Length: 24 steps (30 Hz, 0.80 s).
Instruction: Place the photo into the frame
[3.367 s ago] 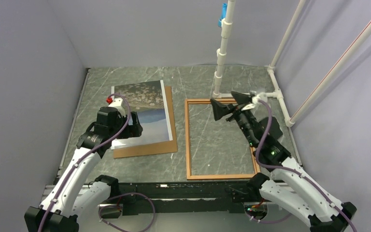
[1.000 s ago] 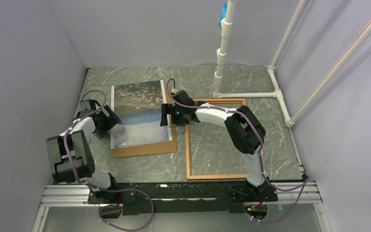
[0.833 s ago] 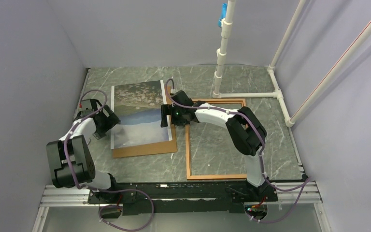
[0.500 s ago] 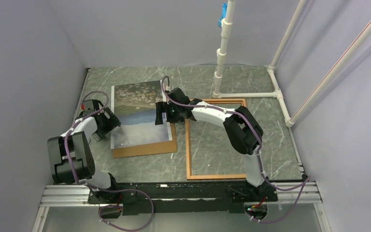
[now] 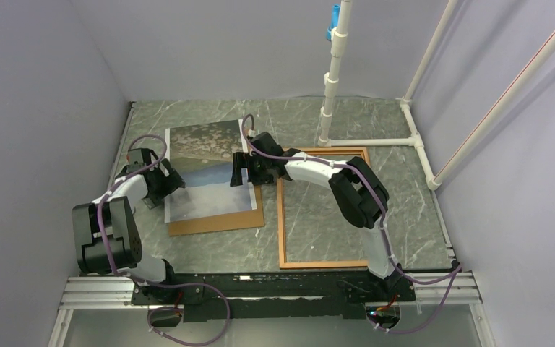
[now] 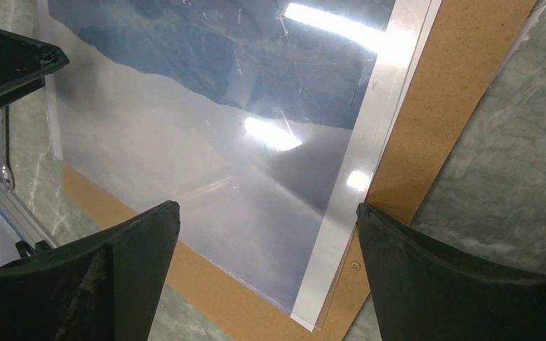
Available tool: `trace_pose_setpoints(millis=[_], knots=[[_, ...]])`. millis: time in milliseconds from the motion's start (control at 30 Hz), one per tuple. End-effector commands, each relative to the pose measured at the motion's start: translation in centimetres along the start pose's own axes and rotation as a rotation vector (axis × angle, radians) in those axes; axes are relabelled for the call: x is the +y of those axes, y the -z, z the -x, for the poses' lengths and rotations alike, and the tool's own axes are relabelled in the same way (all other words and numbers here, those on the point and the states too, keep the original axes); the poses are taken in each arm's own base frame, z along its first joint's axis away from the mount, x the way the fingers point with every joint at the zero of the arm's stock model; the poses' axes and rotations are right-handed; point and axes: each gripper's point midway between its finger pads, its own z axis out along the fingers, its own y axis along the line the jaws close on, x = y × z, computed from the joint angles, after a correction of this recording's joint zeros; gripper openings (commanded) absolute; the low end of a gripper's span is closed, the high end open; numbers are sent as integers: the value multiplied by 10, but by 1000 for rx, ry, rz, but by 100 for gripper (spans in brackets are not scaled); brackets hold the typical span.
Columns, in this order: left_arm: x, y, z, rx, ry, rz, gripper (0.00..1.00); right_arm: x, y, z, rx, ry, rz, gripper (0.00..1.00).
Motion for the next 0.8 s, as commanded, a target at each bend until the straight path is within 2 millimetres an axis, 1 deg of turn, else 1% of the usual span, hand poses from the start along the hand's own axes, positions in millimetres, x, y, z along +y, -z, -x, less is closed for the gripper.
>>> trace_pose_setpoints(millis=[0, 100, 233, 300, 433, 567, 633, 767], knots=[[-25, 4, -3, 7, -46, -118, 93, 6, -6, -25, 70, -56, 67, 97], [-33, 11, -6, 10, -64, -154, 93, 15, 2, -28, 63, -84, 121, 96], [-44, 20, -11, 12, -84, -212, 92, 28, 21, -24, 41, -115, 197, 97], [-47, 24, -15, 17, -100, -228, 91, 38, 31, -17, 18, -113, 244, 97], [-48, 35, -22, 13, -139, -229, 91, 50, 49, -9, 7, -97, 276, 97], [-51, 49, -29, -13, -163, -252, 91, 65, 72, -1, -30, -73, 307, 97], [-53, 54, -34, -13, -167, -272, 91, 68, 80, 1, -41, -66, 318, 97], [-58, 59, -46, -2, -179, -300, 91, 69, 92, -6, -25, -73, 316, 97]])
